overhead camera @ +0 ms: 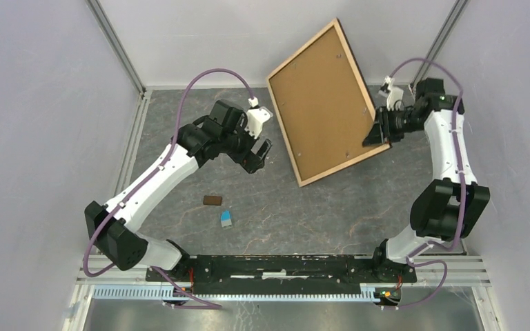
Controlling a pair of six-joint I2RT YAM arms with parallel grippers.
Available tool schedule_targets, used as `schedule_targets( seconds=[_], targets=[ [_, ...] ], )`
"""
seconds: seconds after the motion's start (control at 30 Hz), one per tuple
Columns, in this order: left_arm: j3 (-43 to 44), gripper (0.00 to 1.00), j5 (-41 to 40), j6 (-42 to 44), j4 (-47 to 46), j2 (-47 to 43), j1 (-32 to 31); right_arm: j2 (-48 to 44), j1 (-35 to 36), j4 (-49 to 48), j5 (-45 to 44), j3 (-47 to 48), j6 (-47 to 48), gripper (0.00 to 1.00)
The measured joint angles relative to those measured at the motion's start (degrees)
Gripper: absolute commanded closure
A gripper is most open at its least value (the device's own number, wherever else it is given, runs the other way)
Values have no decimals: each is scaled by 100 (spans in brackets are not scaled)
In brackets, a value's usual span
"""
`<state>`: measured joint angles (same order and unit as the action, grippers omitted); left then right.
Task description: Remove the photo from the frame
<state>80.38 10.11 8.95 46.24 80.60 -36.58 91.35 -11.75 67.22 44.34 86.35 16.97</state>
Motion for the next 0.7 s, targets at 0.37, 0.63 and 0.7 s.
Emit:
schedule_targets(
  seconds=[0.37, 0.63, 0.7],
  targets=[
    [424, 0, -358, -2, 188, -234, 789, 662, 205, 302, -1805, 2706, 1292, 100],
    [905, 0, -393, 2, 299, -310, 1377, 251, 1421, -107, -3298, 2149, 1978, 100],
    [914, 0, -367, 0, 310, -328, 1523, 35, 1744, -221, -3523, 1797, 2269, 100]
  ],
)
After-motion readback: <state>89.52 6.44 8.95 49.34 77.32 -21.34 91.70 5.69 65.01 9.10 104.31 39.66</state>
